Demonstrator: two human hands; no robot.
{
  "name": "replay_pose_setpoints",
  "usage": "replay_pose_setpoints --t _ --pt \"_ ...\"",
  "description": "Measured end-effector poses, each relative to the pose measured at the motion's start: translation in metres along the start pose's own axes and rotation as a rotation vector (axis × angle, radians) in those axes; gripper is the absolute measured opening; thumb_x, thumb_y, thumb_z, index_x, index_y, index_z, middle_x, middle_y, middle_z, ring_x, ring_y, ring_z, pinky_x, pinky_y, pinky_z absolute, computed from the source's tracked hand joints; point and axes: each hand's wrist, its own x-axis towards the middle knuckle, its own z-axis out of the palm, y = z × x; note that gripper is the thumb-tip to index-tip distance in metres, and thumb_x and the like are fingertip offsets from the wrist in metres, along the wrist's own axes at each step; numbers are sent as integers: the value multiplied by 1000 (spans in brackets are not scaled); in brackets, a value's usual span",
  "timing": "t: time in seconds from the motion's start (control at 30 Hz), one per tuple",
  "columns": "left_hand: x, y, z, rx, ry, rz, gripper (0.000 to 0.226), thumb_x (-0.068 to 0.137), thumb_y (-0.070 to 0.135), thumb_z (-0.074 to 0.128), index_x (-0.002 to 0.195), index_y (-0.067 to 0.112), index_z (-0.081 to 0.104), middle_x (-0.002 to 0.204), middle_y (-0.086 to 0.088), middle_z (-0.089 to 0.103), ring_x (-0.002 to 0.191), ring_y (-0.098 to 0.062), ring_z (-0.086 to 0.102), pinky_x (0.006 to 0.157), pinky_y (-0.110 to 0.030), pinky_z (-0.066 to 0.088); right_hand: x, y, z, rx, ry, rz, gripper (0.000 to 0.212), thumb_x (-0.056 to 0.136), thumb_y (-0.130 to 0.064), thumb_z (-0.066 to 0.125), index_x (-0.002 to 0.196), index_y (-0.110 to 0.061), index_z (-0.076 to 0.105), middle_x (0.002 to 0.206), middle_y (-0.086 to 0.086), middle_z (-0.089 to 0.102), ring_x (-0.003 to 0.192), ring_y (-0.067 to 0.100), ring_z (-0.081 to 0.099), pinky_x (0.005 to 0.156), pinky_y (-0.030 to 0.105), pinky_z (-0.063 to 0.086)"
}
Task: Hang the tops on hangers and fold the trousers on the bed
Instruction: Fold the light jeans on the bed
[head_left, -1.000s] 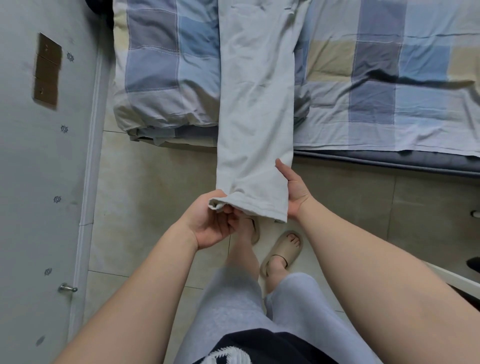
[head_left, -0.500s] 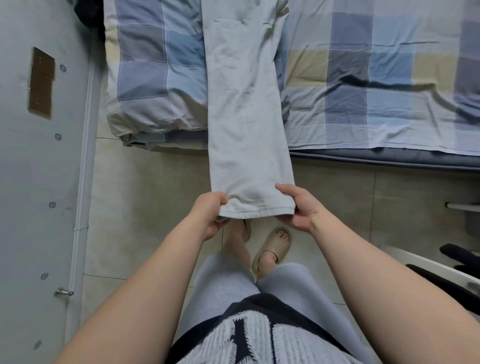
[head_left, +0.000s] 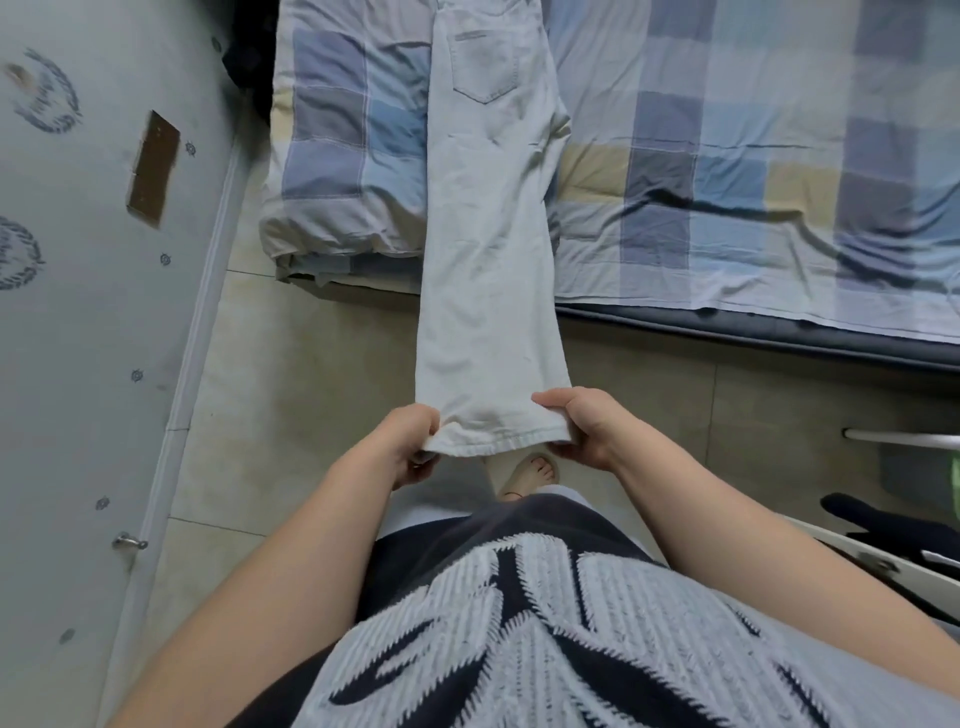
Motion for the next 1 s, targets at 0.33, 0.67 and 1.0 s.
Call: replay_pose_setpoints --t 0.33,0.67,1.0 --pt "-21 61 -10 -199 -159 67 27 74 7 45 97 12 60 68 -1 57 48 -12 50 49 -22 37 -26 -53 7 208 7 -102 7 87 -9 72 93 -10 69 76 4 70 55 13 61 45 21 45" --pt "25 246 -7 -577 -201 176 21 89 9 55 104 10 69 66 -1 66 42 -8 57 39 -16 45 10 -220 54 392 59 -173 8 92 -14 70 87 -10 66 60 3 69 46 10 62 45 19 51" --pt "91 450 -31 -543 -196 153 22 89 12 65 111 14 65 72 -2 64 41 -8 56 39 -16 42 77 -420 117 433 158 -172 10 91 -15 71 100 -14 68 76 3 67 52 9 60 50 19 53"
